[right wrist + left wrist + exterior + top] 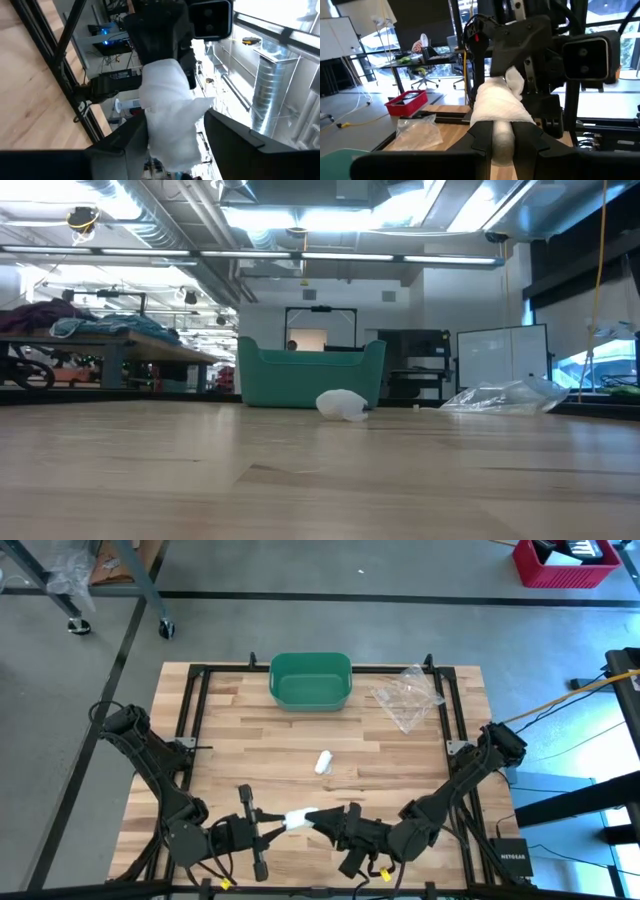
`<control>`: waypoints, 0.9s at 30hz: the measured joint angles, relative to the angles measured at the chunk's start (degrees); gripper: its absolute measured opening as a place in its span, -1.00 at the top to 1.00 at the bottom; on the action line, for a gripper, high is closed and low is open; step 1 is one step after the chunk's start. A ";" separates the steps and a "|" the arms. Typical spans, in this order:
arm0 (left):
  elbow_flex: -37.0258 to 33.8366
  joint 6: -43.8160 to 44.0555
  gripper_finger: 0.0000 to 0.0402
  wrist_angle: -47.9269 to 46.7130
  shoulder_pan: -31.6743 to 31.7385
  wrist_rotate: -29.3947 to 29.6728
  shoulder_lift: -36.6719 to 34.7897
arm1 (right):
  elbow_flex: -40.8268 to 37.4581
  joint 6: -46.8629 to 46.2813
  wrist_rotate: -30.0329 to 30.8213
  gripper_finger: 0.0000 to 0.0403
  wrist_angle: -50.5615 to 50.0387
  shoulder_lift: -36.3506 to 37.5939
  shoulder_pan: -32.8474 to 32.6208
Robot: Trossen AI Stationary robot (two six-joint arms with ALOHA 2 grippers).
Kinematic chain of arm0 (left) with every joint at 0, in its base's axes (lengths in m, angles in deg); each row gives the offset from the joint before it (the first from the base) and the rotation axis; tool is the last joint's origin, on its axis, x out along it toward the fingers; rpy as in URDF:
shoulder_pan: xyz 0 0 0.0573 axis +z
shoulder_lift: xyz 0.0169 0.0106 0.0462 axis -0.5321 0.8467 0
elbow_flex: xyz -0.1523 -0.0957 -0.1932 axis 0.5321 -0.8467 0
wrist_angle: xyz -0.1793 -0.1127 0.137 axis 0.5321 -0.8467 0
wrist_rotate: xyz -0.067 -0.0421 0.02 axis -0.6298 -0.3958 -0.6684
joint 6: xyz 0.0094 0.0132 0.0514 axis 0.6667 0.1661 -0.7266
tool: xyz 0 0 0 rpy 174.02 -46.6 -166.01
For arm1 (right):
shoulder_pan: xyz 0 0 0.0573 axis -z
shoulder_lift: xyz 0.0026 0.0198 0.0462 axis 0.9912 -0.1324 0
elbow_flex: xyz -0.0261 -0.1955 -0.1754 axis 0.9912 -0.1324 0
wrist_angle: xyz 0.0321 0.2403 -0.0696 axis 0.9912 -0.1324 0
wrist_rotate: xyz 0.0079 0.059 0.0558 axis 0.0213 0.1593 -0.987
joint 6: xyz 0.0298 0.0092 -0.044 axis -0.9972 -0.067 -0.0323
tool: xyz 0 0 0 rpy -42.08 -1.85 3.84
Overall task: Roll bandage
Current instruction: Roll the bottom white bandage
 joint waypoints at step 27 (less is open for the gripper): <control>-0.01 -15.67 0.80 -5.41 -1.36 -0.85 0.02 | 17.01 -57.78 -19.84 0.04 -38.30 0.08 4.97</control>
